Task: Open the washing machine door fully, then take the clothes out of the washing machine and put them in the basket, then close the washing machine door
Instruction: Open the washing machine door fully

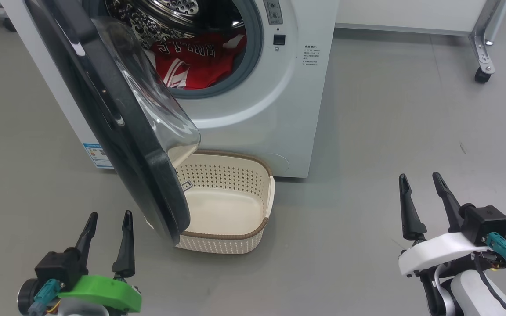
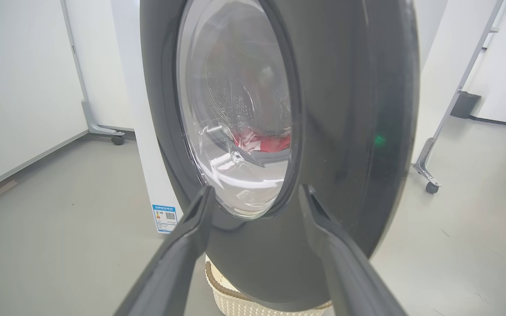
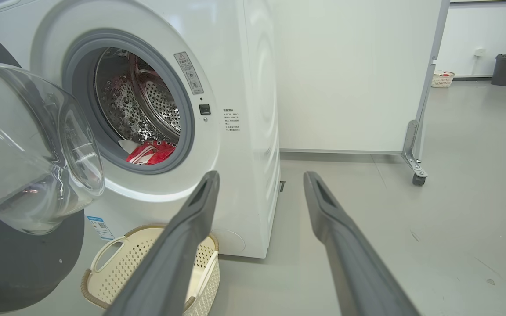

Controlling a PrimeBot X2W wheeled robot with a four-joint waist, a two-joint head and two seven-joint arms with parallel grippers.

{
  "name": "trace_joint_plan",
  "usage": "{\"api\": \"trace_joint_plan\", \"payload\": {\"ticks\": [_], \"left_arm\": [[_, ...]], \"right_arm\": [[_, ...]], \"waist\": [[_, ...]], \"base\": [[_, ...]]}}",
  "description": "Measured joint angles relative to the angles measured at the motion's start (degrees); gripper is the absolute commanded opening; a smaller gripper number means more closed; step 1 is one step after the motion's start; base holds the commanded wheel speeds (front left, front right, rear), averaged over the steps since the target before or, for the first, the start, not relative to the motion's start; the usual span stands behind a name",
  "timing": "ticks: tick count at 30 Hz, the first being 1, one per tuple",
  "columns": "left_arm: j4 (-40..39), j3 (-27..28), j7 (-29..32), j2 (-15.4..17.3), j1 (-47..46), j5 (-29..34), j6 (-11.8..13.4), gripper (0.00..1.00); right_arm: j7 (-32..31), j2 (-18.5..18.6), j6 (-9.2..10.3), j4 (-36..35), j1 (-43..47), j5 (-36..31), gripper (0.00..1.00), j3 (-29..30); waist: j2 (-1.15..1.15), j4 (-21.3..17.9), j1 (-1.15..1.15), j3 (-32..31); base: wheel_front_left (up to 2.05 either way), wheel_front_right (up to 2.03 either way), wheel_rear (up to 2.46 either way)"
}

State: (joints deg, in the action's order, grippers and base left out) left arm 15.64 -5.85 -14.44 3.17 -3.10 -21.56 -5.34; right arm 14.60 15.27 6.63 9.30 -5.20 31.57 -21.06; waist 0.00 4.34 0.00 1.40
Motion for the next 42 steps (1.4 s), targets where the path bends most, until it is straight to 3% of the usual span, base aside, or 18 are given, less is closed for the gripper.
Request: {"api": "trace_joint_plan", "payload": {"ticks": [4,5,6,7,26,42], "left_arm": [[-0.1,0.1,0.0,0.0,0.0,0.1,0.0,1.0],[0.0,0.1,0.0,0.0,0.0,0.1,-0.1,0.92],[0.0,0.1,0.0,0.0,0.1,0.1,-0.1,0.26],[0.0,0.1,0.0,-0.1,0.1,0.1,-0.1,0.0],[-1.8,0.2,0.0,-0.1,0.1,0.1,-1.0,0.0],[-9.8,2.7,0.0,-0.4,-2.2,-1.2,-1.1,0.0]], "right_arm": [[0.0,-0.1,-0.02,0.0,0.1,-0.4,1.0,0.3],[0.0,-0.2,-0.08,0.0,0.2,-0.5,1.0,0.3],[0.0,-0.4,-0.09,-0.1,0.3,-0.5,1.0,0.4],[0.0,-0.5,-0.09,-0.1,0.3,-0.5,1.0,0.4],[0.0,-0.8,-1.04,-0.3,1.0,-2.2,1.0,1.7],[0.0,-1.5,-2.03,0.1,1.1,-3.5,1.0,2.4]], "waist": [[0.0,0.0,0.0,0.2],[0.0,0.0,0.0,0.2],[0.0,0.0,0.0,0.2],[0.0,0.0,0.0,0.3],[0.0,-0.1,0.0,1.5],[0.0,-0.1,0.0,2.0]], "base": [[0.0,0.0,0.0],[0.0,0.0,0.0],[0.0,0.0,0.0],[0.0,0.0,0.0],[0.0,0.0,0.0],[0.0,0.0,0.0]]}}
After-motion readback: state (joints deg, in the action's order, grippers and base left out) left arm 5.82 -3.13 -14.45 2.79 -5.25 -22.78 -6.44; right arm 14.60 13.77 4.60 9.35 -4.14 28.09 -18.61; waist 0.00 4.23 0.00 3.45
